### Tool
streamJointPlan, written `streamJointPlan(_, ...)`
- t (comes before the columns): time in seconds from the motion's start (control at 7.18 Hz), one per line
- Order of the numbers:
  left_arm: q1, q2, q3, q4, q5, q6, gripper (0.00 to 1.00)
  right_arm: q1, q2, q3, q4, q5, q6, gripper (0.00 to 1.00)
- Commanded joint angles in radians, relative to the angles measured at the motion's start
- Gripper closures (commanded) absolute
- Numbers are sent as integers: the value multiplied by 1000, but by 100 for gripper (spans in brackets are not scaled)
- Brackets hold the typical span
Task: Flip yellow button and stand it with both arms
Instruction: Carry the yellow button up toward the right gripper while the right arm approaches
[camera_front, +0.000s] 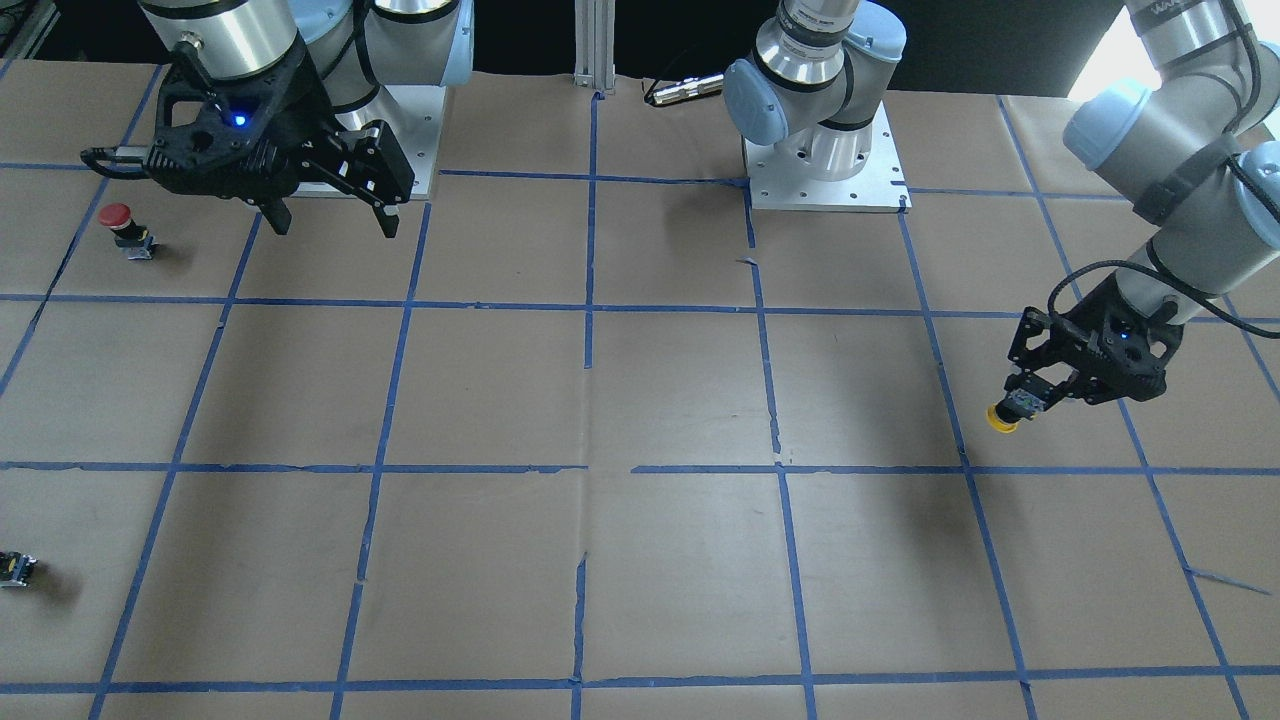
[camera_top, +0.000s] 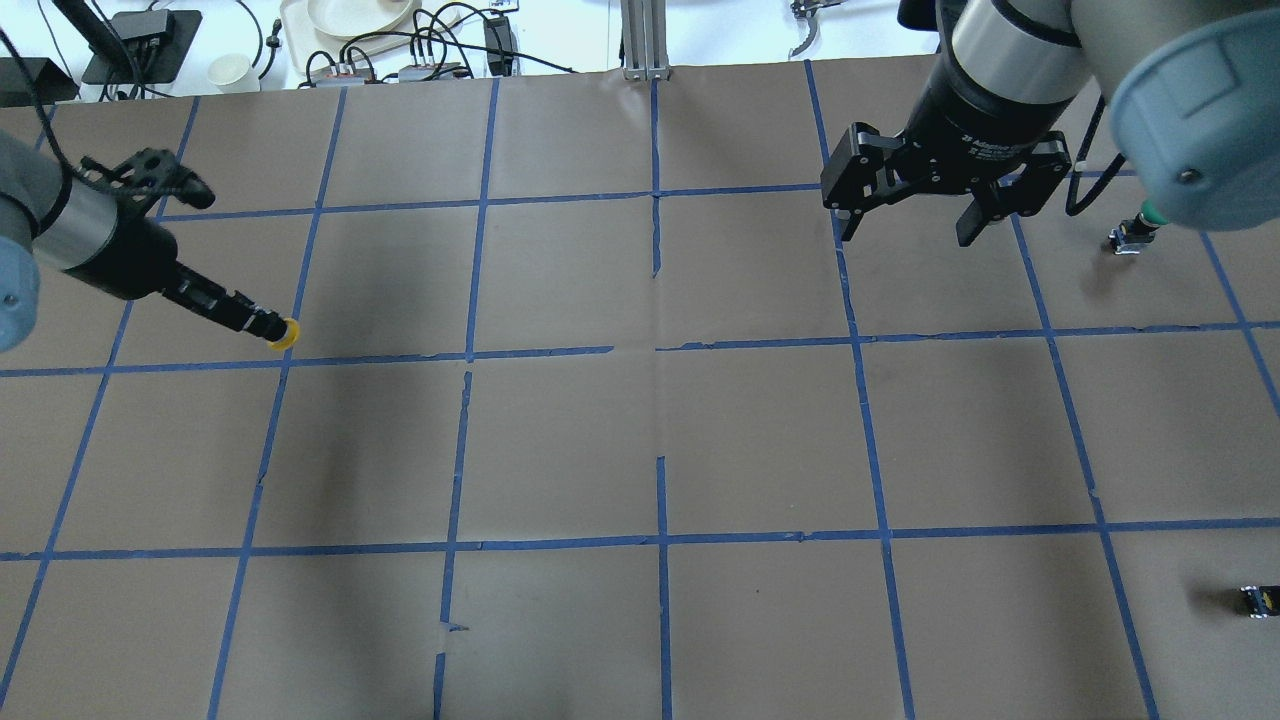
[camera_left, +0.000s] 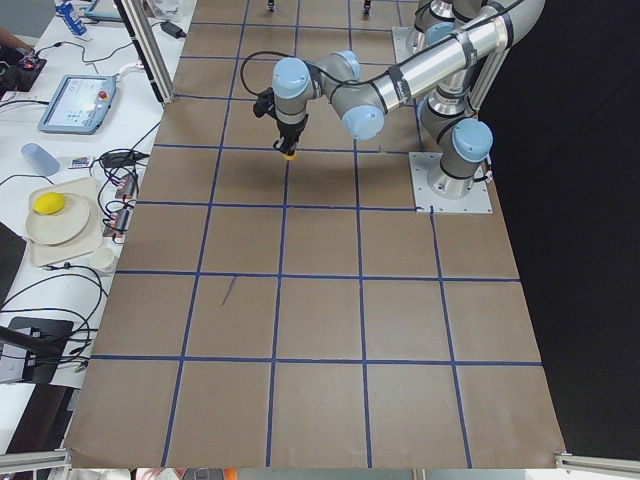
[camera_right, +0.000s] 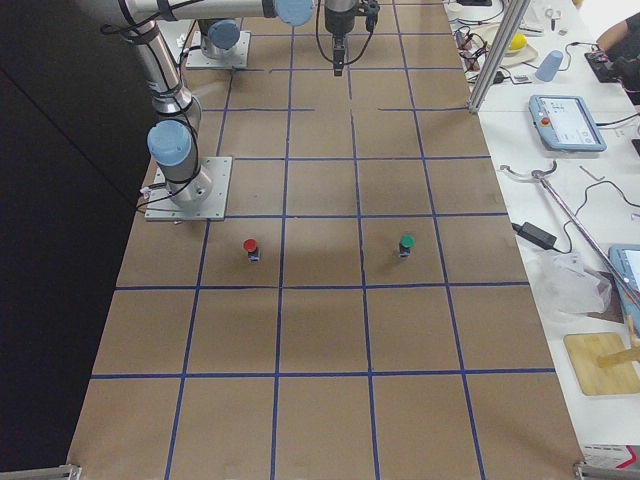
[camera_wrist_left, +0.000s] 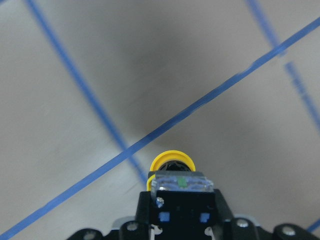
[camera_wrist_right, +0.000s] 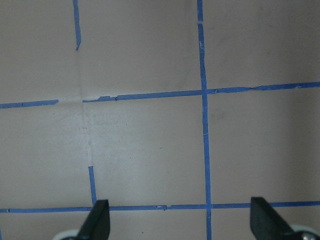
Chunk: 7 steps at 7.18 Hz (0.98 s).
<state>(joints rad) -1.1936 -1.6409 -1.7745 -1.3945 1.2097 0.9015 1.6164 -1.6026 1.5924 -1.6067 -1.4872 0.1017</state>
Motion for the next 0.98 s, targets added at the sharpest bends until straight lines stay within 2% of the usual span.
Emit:
streamJointPlan(0.0,-50,39,99,-272,-315,-122,86,-1,3,-2,-2,4,0,0)
streamJointPlan(0.14,-55,53,80,-302,-434,-134,86,-22,6,-11,-4,13,0,0)
streamJointPlan(0.28,-105,87,55,-346,-573,-171,86,-86,4,-14,10,97,-3,0)
streamJointPlan(0.42,-144,98,40,-343,-645,-282,87,-140,4,-12,36,169,-14,0)
streamJointPlan(0.56,-176,107,26,-343,-704,-353,87,-151,9,-15,86,365,-1,0)
streamJointPlan(0.7,-199,115,6,-348,-822,-471,87,-153,13,-12,146,515,6,0)
streamJointPlan(0.84,-236,130,-11,-347,-847,-539,87,-151,39,-14,162,659,38,1)
